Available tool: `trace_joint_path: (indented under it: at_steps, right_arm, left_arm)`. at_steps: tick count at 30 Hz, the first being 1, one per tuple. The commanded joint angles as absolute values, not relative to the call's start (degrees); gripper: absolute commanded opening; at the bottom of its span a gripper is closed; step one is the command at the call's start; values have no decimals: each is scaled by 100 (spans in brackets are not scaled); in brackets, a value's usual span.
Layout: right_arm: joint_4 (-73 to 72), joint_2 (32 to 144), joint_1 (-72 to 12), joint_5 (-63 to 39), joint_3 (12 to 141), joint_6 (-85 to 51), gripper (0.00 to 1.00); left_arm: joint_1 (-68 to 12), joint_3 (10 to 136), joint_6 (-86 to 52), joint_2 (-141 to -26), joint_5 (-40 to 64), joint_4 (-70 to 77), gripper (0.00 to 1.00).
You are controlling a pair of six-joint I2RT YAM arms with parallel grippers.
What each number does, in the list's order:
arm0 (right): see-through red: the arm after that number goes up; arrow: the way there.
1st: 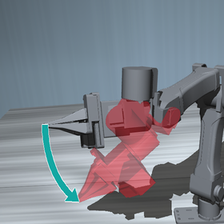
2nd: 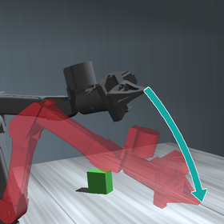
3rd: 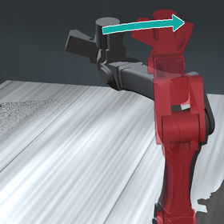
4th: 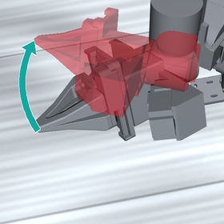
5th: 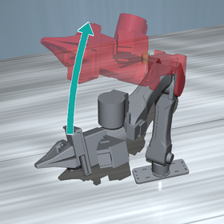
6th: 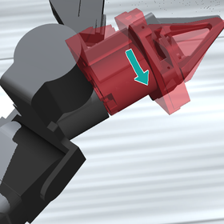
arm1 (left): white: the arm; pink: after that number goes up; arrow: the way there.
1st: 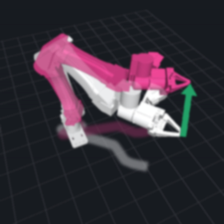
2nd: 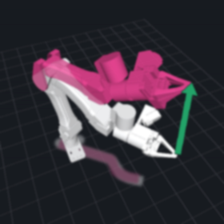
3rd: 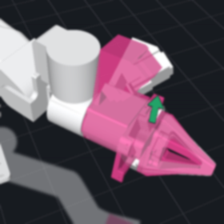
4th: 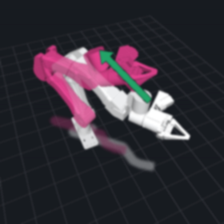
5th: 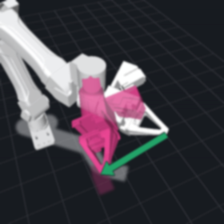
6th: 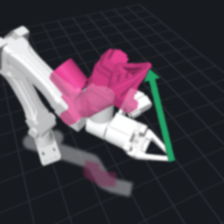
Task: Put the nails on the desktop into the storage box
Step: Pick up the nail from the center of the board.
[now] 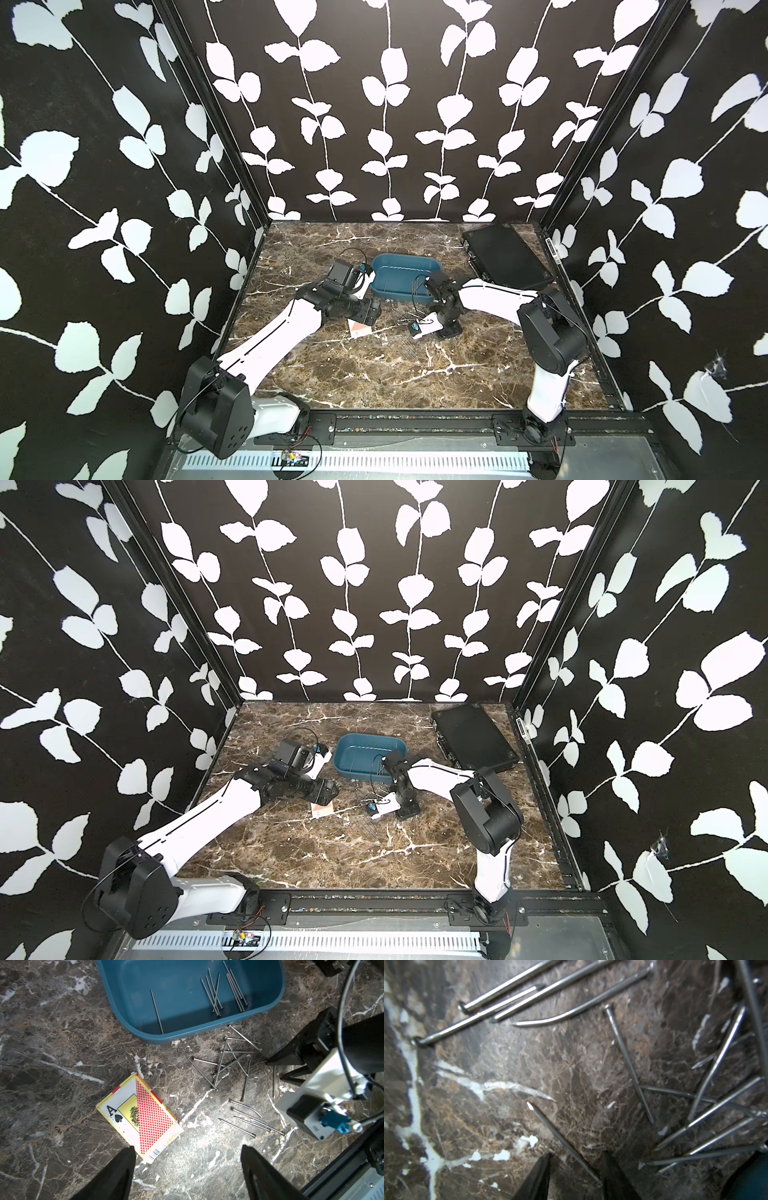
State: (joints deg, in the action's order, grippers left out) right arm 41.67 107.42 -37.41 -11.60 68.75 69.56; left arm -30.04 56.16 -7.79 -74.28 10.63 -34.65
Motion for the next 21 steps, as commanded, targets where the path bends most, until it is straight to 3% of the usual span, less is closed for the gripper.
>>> trace_joint_path:
  at_steps: [1, 8, 14, 21]
  right_arm:
    - [4099, 11134, -3827, -1362, 6763, 6810, 34]
    - [4172, 11106, -3980, -1363, 6622, 6531, 24]
    - [4037, 10900, -4121, -1185, 6367, 6223, 1]
    - [3910, 10487, -4179, -1364, 6361, 5496, 0]
  left_arm:
    - [-2971, 5839, -684, -7472, 1183, -3582, 82]
    - [-2971, 5897, -659, -7541, 1221, -3576, 82]
    - [-2971, 5873, -713, -7542, 1258, -3552, 82]
    - [-2966, 5800, -895, -7517, 1270, -3415, 82]
